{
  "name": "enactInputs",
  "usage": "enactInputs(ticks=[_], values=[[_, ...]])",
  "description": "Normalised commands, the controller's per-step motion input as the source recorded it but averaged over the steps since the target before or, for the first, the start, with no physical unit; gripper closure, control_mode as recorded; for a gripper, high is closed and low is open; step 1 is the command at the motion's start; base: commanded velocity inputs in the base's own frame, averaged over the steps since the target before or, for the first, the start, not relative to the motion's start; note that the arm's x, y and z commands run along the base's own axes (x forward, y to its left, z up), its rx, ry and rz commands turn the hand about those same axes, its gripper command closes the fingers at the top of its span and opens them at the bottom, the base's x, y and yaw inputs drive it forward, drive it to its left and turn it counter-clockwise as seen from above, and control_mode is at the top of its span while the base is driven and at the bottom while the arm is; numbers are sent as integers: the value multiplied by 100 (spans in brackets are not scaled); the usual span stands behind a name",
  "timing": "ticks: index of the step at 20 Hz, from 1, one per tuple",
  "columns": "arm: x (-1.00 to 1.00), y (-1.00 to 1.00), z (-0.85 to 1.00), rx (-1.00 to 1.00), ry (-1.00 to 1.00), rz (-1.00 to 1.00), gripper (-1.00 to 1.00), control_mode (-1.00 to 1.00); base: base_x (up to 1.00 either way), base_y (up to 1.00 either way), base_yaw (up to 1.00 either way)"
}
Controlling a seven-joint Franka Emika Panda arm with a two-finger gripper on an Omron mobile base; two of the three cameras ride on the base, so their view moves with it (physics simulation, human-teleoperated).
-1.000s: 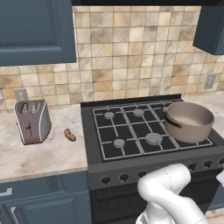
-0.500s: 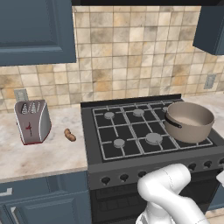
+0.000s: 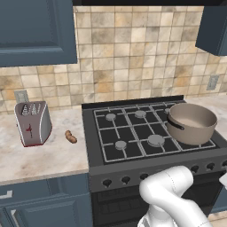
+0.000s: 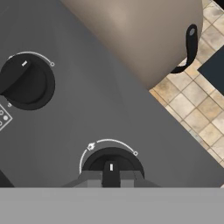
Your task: Turn on the burner for the pot on the stove. Wait thirty seconds for the pot to heat up. Then add the potato to the pot.
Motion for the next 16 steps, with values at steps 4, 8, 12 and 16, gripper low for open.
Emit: enactInputs(ticks=[4, 8, 12, 16], values=[[0, 0, 0, 0, 0, 0, 100, -100, 0, 0, 0], [0, 0, 0, 0, 0, 0, 100, -100, 0, 0, 0], [0, 0, 0, 0, 0, 0, 100, -100, 0, 0, 0], [0, 0, 0, 0, 0, 0, 100, -100, 0, 0, 0]])
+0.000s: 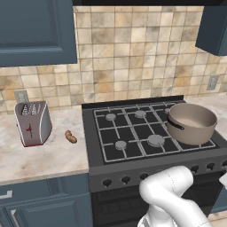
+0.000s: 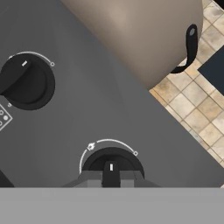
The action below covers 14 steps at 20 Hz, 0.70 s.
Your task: Turn on the burner for the pot on the stove. Wait thirty seconds for the pot to heat up. Then add the potato to the pot.
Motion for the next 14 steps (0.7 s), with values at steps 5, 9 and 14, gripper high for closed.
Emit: enactInputs(ticks=[5, 9, 14], values=[[0, 0, 0, 0, 0, 0, 100, -100, 0, 0, 0], [0, 0, 0, 0, 0, 0, 100, -100, 0, 0, 0], [0, 0, 0, 0, 0, 0, 100, -100, 0, 0, 0]])
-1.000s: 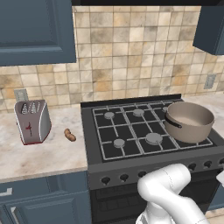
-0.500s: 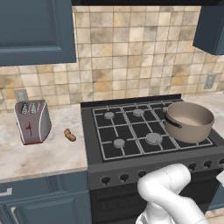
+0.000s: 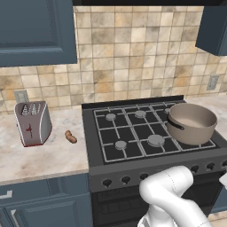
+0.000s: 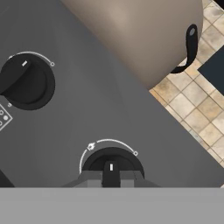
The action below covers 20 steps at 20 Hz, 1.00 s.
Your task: Turn on the burner for the pot on the stove. Wait thirty seconds for the pot to heat up. Then add the potato to the pot.
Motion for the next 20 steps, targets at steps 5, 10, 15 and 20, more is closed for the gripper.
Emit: enactInputs(ticks=[5, 10, 15, 20], values=[[0, 0, 0, 0, 0, 0, 100, -100, 0, 0, 0], [0, 0, 0, 0, 0, 0, 100, -100, 0, 0, 0], [0, 0, 0, 0, 0, 0, 100, -100, 0, 0, 0], [0, 0, 0, 0, 0, 0, 100, -100, 0, 0, 0]])
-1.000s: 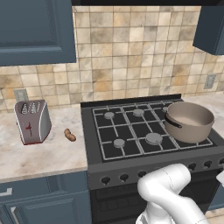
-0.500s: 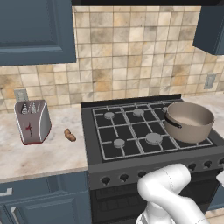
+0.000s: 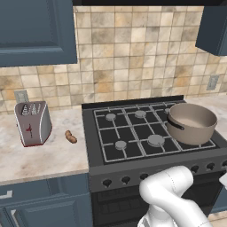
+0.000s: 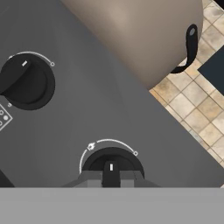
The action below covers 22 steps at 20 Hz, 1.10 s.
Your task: Turn on the burner for the pot on the stove. Wait thirty seconds for the pot to heat up. Then add the potato to the pot.
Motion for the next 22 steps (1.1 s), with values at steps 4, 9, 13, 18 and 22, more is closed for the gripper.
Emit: enactInputs(ticks=[4, 9, 13, 18, 22], values=[[0, 0, 0, 0, 0, 0, 100, -100, 0, 0, 0], [0, 0, 0, 0, 0, 0, 100, -100, 0, 0, 0], [0, 0, 0, 0, 0, 0, 100, -100, 0, 0, 0], [0, 0, 0, 0, 0, 0, 100, -100, 0, 0, 0], [0, 0, 0, 0, 0, 0, 100, -100, 0, 0, 0]])
